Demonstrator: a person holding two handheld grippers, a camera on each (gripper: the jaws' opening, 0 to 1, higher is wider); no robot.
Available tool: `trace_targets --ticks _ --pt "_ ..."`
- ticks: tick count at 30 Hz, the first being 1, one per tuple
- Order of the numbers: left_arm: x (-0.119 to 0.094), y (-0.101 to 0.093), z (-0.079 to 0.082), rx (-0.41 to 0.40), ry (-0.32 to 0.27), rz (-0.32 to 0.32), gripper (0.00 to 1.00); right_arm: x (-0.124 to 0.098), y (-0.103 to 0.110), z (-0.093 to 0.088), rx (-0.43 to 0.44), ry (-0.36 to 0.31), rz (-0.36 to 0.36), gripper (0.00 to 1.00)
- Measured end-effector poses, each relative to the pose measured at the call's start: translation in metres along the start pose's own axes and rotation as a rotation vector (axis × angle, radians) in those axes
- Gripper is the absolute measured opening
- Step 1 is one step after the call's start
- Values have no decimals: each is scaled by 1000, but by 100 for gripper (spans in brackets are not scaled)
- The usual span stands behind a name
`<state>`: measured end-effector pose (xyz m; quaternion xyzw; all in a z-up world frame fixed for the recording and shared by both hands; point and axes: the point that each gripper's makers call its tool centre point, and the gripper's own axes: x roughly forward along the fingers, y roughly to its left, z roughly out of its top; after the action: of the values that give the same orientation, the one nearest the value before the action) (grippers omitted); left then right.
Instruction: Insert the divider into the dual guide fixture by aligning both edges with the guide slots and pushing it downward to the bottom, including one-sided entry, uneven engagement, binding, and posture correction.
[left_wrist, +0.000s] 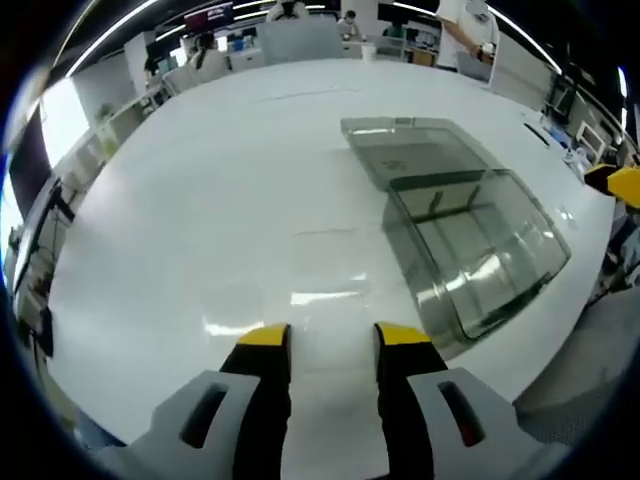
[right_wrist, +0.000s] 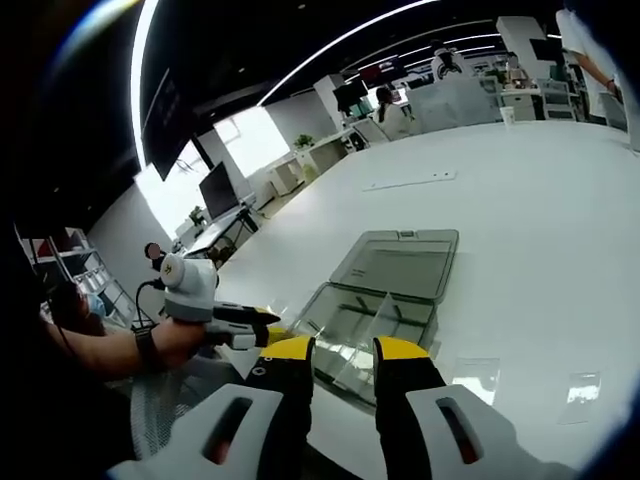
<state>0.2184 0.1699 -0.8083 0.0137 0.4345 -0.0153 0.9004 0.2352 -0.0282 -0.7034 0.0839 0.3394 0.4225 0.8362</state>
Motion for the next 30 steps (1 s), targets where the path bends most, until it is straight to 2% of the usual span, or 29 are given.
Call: trace_targets --ticks 14,30 --pt "-10 1 8 -46 -51 -12 31 5 7 1 -12 1 19 19" --pt "-26 -3 9 -117 -94 -29 31 10 21 1 -46 14 57 20"
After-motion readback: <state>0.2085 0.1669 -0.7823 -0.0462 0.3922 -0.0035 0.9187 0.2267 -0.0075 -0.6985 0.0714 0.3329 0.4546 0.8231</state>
